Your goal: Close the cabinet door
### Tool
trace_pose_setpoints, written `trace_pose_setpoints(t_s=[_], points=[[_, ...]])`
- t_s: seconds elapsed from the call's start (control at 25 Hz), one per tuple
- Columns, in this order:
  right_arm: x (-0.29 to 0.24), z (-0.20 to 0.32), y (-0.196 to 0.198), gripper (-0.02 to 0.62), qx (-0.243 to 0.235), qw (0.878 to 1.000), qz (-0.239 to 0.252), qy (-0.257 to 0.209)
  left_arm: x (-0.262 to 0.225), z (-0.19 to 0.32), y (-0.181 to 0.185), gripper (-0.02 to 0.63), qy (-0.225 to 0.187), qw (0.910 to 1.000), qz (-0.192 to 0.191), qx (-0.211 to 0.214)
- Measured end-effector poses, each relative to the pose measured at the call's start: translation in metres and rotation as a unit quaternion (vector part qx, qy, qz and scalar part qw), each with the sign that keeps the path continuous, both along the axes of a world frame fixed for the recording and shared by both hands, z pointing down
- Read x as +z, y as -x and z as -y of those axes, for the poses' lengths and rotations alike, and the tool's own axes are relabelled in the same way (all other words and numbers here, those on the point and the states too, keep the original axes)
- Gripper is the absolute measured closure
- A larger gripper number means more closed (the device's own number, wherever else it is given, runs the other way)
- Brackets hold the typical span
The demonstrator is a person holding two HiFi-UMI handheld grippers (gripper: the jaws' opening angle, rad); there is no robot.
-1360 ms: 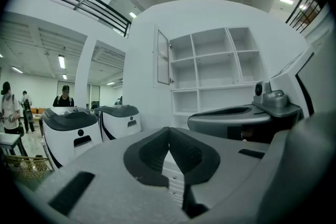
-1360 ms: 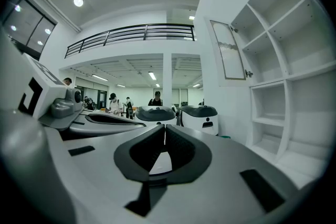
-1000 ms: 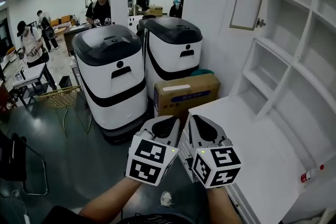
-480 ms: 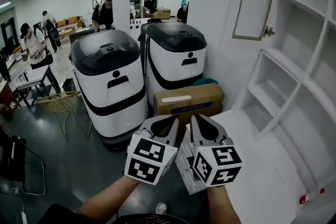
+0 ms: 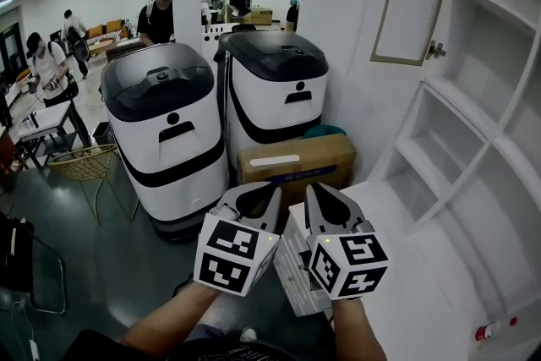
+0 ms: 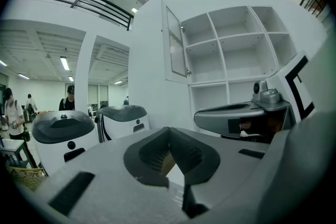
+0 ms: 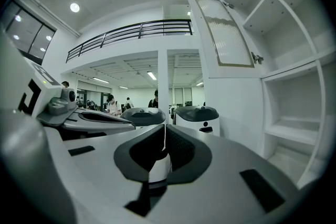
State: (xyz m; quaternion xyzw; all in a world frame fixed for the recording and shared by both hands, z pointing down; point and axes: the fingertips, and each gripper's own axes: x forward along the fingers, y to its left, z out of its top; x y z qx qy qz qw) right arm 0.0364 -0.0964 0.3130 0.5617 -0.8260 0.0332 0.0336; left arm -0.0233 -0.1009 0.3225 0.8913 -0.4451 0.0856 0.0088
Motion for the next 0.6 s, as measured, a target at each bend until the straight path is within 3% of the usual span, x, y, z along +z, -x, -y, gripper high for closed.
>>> trace_pose_setpoints(t_s=[0.32, 0.6], points=[[0.000, 0.022, -0.004, 0.574, -0.007, 1.000, -0.003, 0.001, 0.002, 0.024, -0.002, 0.592, 0.007, 0.9999, -0.009, -0.013], [-0.007, 0.037, -0.009, 0.574, -0.003, 1.000, -0.008, -0.008, -0.006, 0.043, -0.020, 0.594, -0.001, 0.9999, -0.017, 0.004]])
